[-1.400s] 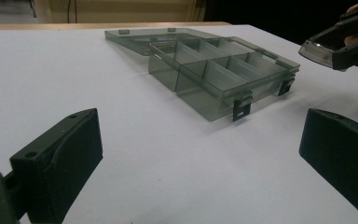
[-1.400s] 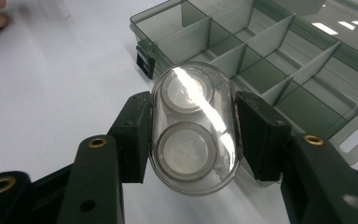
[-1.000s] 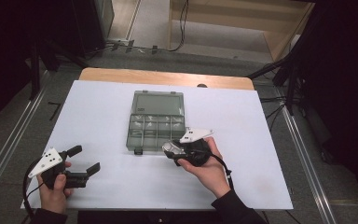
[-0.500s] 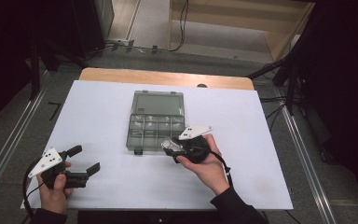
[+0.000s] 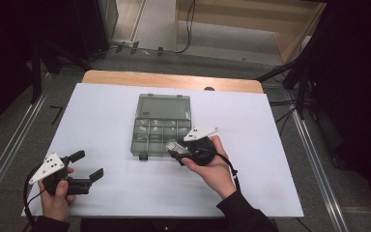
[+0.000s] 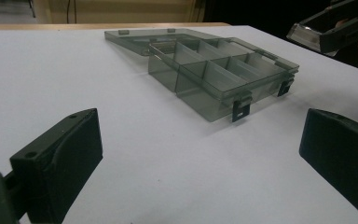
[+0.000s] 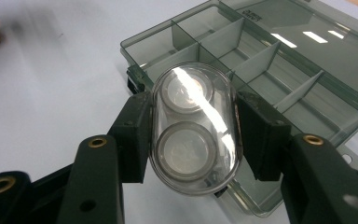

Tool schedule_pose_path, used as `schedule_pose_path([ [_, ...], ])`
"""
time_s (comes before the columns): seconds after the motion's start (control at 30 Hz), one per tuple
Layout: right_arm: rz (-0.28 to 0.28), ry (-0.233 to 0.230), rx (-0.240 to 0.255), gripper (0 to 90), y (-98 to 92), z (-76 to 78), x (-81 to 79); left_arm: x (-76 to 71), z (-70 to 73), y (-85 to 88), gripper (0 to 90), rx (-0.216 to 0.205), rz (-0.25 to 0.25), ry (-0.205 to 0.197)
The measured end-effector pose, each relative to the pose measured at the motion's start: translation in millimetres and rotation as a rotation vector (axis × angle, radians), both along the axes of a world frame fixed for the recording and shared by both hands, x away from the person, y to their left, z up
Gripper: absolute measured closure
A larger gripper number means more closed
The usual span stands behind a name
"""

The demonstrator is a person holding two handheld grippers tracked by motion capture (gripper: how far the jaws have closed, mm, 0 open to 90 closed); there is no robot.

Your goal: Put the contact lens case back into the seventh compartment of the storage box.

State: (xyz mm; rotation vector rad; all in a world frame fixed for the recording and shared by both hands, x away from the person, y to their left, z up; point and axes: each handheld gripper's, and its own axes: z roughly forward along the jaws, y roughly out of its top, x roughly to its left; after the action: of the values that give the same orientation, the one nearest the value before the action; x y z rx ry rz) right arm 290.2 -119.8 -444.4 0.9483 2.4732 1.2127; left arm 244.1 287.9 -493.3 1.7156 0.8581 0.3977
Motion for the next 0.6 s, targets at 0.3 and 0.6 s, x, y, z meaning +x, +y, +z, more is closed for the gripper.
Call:
schedule_pose_path([
  [0.3, -0.001, 0.001, 0.001, 46.8, 2.6, 0.6, 4.0, 0.0, 0.0, 0.0, 0.0, 0.0, -0.001, 0.0],
  [0.6, -0.007, 0.0, 0.006, 46.8, 7.6, 4.3, 8.8, 0.0, 0.0, -0.1, 0.0, 0.001, 0.0, 0.001],
])
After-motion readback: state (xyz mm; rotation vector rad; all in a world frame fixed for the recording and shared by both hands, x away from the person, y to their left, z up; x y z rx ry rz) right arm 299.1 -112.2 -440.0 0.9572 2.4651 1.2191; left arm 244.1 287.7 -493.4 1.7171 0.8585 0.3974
